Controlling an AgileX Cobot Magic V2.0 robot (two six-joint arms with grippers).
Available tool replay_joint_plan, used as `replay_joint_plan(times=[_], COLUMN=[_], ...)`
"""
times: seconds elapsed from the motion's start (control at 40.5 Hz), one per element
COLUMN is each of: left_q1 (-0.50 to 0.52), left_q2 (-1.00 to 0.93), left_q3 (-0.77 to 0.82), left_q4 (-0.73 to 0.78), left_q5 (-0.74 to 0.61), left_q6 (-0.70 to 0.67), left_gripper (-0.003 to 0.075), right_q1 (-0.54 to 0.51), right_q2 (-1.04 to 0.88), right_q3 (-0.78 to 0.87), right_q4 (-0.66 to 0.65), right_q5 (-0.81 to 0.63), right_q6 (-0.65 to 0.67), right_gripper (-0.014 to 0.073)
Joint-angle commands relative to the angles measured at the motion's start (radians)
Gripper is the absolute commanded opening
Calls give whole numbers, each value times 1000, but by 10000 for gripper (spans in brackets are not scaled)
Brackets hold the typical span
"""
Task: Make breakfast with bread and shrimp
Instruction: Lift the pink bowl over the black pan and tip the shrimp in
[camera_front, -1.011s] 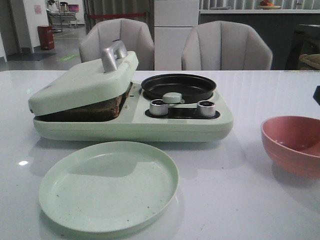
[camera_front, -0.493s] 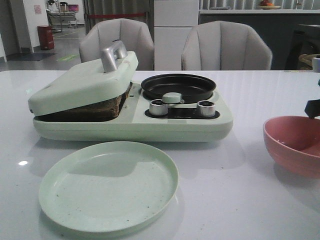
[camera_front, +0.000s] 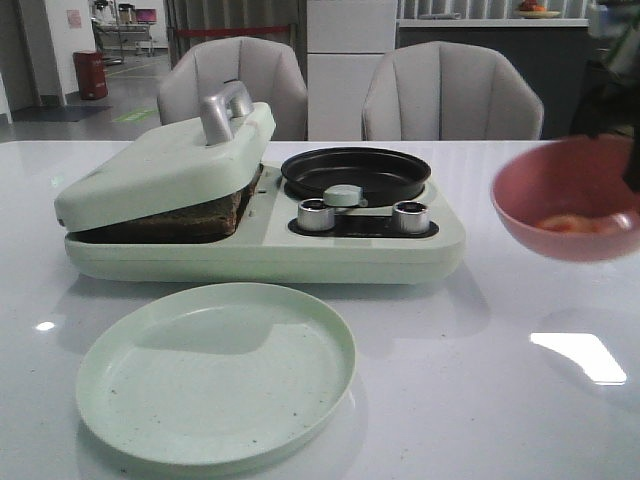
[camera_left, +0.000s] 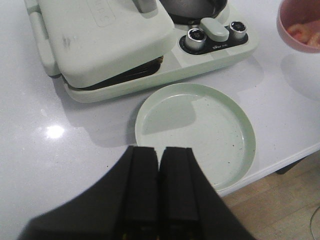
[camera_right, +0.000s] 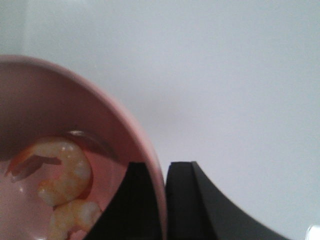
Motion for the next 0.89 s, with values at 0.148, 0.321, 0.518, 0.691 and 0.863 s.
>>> replay_joint_plan(times=[0.148, 0.321, 0.518, 0.691, 0.863], left_q1=[-6, -6, -6, -6, -6], left_q2=[0, 0, 0, 0, 0], left_q3=[-28, -28, -28, -28, -28], left_q4=[-14, -14, -14, -14, -14], left_q5=[-68, -68, -68, -68, -68], left_q6=[-5, -5, -5, -5, -5], left_gripper=[101, 101, 101, 101, 101], right_q1=[206, 323, 422, 481, 514], right_q2=[3, 128, 280, 394, 451], right_q3=[-294, -485, -640, -711, -716], right_q4=[-368, -654, -930, -1191, -1392], right_q5=[7, 86, 174, 278, 355], right_q6=[215, 358, 449, 553, 647], right_gripper=[45, 45, 45, 45, 45])
